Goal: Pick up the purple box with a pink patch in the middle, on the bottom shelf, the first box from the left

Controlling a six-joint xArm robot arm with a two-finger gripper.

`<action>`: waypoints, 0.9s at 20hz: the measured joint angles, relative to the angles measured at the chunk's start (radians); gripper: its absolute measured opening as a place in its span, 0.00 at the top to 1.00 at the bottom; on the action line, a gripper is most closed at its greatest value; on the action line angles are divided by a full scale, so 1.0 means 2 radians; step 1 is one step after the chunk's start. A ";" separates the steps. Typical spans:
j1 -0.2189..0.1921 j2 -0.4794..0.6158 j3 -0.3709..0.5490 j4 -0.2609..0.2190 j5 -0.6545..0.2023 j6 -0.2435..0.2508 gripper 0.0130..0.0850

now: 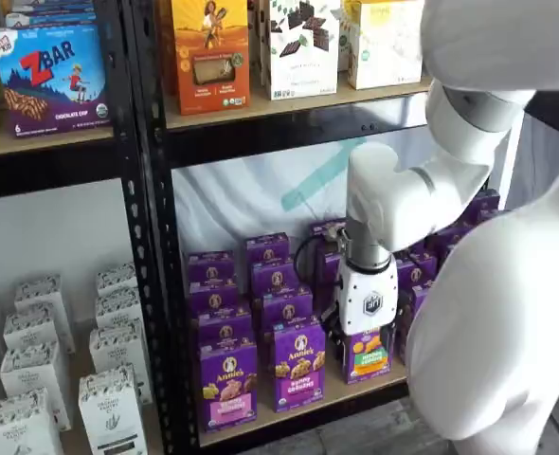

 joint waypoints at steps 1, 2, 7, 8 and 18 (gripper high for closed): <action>-0.001 0.012 -0.001 0.006 -0.012 -0.005 0.00; -0.001 0.026 -0.003 0.011 -0.023 -0.010 0.00; 0.007 0.104 -0.016 0.045 -0.075 -0.034 0.00; 0.009 0.119 -0.019 0.052 -0.084 -0.039 0.00; 0.059 0.248 -0.077 0.215 -0.170 -0.151 0.00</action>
